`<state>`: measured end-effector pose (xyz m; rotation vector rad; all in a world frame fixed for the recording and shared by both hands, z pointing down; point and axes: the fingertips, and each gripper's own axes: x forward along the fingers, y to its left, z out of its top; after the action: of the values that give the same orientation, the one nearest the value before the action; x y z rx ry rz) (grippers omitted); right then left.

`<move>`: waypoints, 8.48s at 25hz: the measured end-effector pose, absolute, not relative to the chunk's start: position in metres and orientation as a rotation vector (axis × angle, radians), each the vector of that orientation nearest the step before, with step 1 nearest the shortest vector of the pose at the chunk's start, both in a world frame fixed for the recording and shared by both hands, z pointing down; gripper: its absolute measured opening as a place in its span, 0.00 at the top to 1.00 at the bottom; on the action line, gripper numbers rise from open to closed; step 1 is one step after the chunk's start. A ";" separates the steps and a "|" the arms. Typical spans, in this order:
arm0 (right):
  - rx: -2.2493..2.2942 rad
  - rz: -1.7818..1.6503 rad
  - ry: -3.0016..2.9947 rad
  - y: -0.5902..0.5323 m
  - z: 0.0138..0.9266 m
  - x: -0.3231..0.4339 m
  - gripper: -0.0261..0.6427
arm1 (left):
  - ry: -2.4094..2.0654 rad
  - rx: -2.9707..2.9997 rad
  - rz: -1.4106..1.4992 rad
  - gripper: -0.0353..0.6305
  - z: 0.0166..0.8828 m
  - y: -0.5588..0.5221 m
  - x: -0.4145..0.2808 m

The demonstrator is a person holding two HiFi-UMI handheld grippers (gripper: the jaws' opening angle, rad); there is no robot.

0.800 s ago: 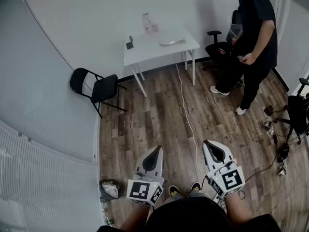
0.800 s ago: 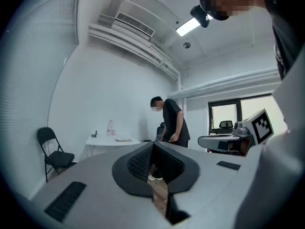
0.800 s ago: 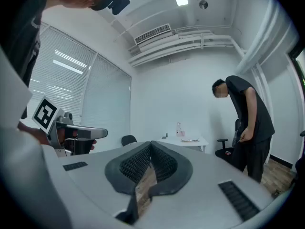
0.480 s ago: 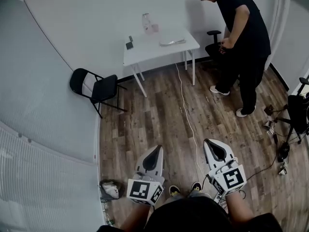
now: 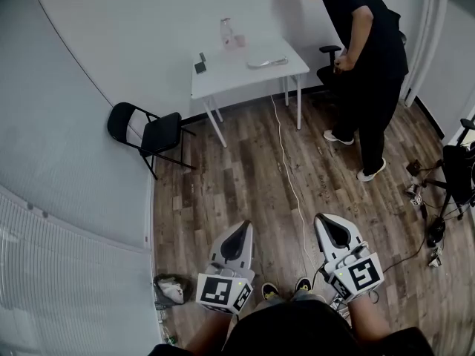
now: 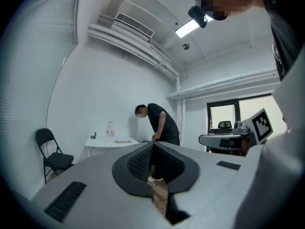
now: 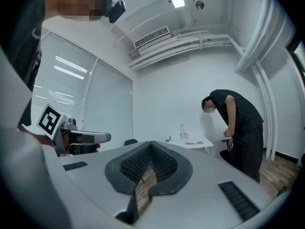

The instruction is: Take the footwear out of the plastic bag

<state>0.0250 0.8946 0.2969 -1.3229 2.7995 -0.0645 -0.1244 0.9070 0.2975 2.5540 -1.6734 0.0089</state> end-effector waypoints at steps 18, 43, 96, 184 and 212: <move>-1.346 -0.036 2.826 0.903 0.303 -0.041 0.94 | -1.688 2.528 -0.030 0.92 0.307 0.914 -0.200; -1.394 -0.048 2.762 0.694 0.309 -0.008 0.94 | -1.683 2.556 0.031 0.92 0.311 0.708 -0.178; -1.354 -0.142 2.885 0.199 0.348 -0.054 0.94 | -1.683 2.430 0.113 0.92 0.360 0.224 -0.219; -1.077 -0.308 3.069 -0.325 0.413 0.047 0.94 | -1.344 2.020 0.817 0.45 0.564 -0.292 -0.217; -1.117 -0.336 3.120 -0.375 0.426 -0.013 0.94 | -0.864 1.787 0.609 0.57 0.647 -0.308 -0.210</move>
<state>-0.0127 -0.3750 0.4258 -1.1167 3.1199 -0.3357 -0.2104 -0.3077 0.6472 1.7874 -0.8643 0.6089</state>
